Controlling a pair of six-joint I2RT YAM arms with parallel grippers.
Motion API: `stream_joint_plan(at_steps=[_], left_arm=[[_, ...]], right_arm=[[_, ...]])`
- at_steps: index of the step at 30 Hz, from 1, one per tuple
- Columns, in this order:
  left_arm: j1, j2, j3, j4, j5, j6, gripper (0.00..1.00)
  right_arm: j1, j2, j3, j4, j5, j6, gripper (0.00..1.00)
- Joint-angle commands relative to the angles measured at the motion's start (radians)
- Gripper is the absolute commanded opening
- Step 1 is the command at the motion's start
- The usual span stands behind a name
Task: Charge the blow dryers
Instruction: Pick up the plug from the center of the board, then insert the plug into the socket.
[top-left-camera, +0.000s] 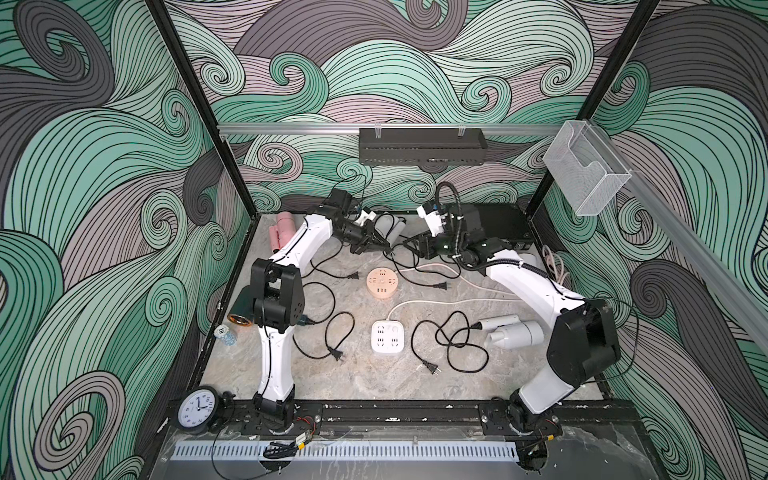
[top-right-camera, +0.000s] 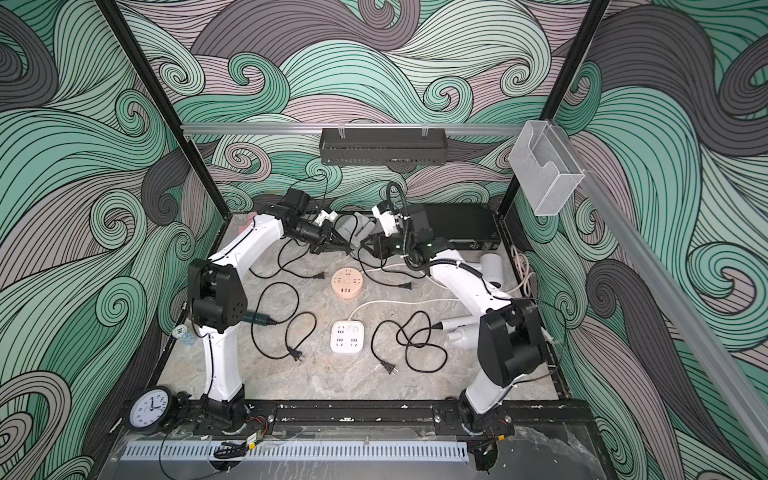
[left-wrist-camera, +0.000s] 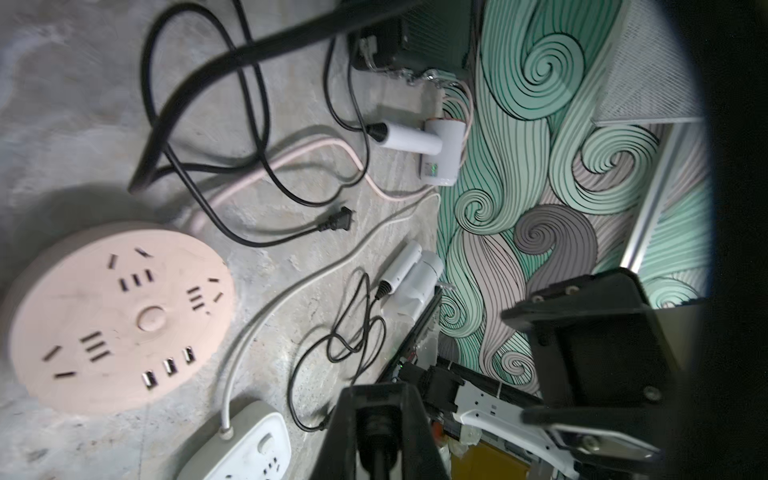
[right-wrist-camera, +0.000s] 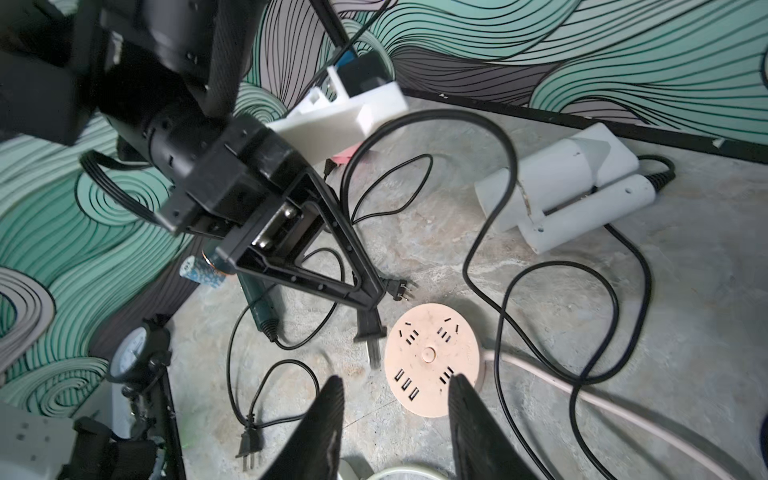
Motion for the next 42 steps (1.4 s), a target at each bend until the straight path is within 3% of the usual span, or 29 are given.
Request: stream_joint_plan(at_steps=[1,6,15,25,42], left_arm=[[-0.007,0.065,0.121,-0.137,-0.203,0.101,0.0],[-0.045,0.108,0.168,-0.168,-0.518,0.14,0.0],[-0.147,0.1,0.092,-0.075,-0.827,0.173,0.0],[-0.207,0.05,-0.051,0.074,-0.904,0.084,0.0],[-0.233,-0.073,-0.268,0.325,-0.918,0.068,0.0]], right_arm=[[-0.005,-0.011,0.034,-0.055,-0.083,0.036,0.41],[-0.009,-0.043,-0.015,-0.083,-0.049,0.012,0.41],[-0.017,-0.049,-0.092,-0.051,-0.032,0.045,0.39],[-0.018,-0.012,-0.077,-0.084,-0.03,0.05,0.36],[-0.017,0.028,-0.066,-0.11,-0.002,0.059,0.33]])
